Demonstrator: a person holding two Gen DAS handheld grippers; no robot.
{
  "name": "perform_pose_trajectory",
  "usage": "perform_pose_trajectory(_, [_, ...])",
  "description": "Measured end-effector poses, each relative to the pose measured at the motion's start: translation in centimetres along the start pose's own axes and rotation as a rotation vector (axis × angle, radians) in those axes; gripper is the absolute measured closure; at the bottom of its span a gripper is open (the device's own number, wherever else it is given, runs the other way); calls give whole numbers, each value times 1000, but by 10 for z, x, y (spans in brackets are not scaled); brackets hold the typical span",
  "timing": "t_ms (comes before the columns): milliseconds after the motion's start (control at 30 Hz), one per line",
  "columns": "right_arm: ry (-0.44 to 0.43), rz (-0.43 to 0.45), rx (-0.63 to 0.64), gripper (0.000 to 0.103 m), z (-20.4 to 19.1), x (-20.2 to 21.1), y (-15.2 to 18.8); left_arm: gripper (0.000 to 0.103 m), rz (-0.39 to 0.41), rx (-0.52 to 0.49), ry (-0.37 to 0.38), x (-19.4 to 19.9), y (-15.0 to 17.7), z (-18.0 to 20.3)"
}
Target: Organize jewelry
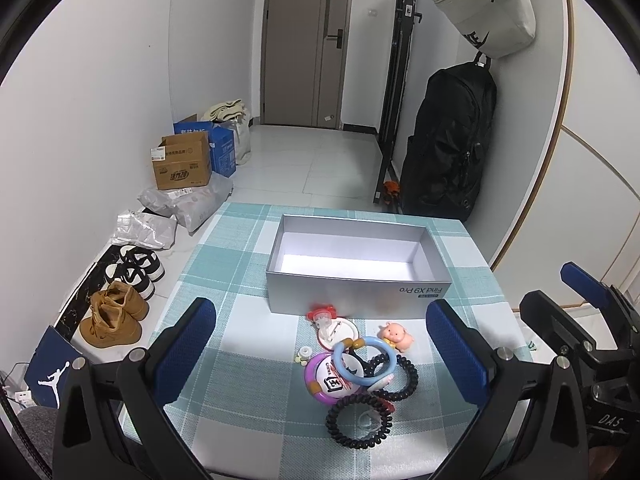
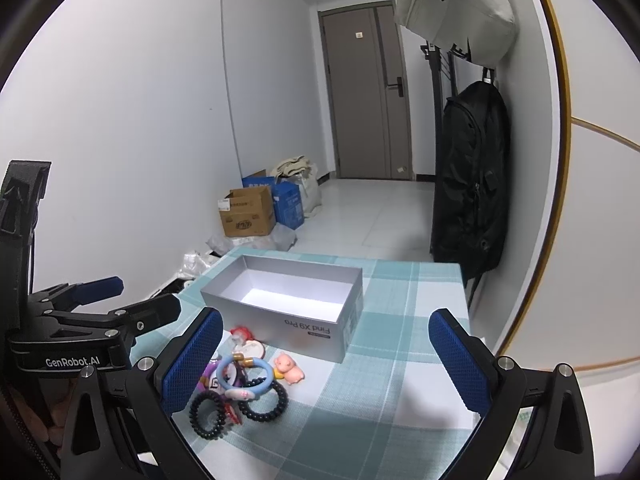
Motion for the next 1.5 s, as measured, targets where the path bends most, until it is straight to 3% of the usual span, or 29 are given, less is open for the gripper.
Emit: perform_pose_trajectory(1500, [4,-6,0,0,-1,-1,4,1,-19,-7,10,-3,4,-1])
Point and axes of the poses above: each gripper's, at about its wrist camera, not at the fingertips, and x roughly against the way its jaws point, z to its right, y to its underside, the point moved 2 cm from there along -x, roughly the way its jaws point, and after that the axes turned 15 degrees about -x, right-handed, at the moved point
